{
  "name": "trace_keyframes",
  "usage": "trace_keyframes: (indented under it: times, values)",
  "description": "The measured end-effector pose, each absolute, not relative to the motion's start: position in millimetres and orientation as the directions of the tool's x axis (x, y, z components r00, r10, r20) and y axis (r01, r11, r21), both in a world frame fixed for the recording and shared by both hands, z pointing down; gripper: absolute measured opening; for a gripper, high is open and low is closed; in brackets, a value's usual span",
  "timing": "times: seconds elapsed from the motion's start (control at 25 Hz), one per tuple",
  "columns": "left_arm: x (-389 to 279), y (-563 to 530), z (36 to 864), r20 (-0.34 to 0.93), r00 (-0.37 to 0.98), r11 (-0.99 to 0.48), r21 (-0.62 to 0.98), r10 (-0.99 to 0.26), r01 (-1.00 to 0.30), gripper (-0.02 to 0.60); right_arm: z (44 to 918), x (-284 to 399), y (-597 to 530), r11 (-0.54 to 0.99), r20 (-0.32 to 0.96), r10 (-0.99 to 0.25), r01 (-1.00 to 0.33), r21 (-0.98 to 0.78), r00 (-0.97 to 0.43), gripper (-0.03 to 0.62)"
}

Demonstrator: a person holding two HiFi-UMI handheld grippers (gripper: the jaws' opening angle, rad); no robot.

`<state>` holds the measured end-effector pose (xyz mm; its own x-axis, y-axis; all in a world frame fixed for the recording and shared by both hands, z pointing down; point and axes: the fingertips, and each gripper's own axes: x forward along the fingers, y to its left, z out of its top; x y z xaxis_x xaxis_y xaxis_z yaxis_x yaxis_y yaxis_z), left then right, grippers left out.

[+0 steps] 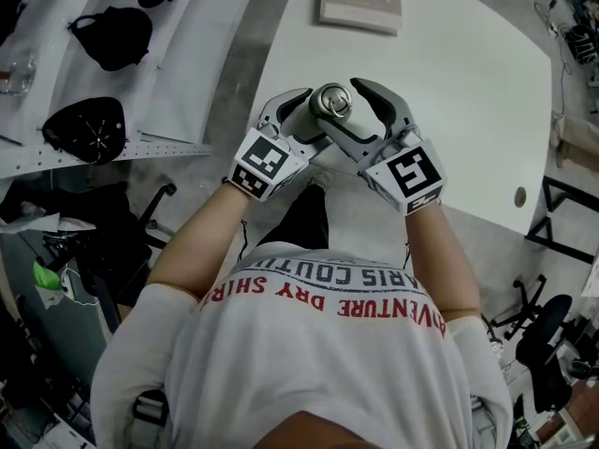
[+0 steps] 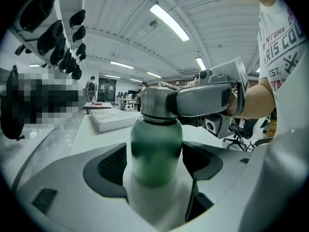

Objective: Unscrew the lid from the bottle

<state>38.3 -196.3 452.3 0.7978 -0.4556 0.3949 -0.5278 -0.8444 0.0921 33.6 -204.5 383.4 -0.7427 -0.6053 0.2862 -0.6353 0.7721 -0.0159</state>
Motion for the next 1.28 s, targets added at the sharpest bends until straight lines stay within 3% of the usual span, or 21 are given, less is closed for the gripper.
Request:
trace_keyframes:
  times: [0.44, 0.84, 1.28]
  values:
    - [43, -198, 455, 0.384, 0.803, -0.847, 0.092, -0.455, -0.524, 0.356, 386, 27, -204, 0.777, 0.277, -0.603, -0.629, -0.011, -0.749, 0.262]
    - [42, -198, 455, 0.379, 0.821, -0.864, 0.096, -0.427, -0.494, 0.356, 384, 24, -206, 0.789, 0.268, -0.591, -0.614, -0.003, -0.760, 0.258]
    - [40, -196, 455, 0.383, 0.876, -0.932, 0.091, -0.293, -0.351, 0.356, 382, 19, -203, 0.857, 0.272, -0.495, -0.515, -0.002, -0.825, 0.256]
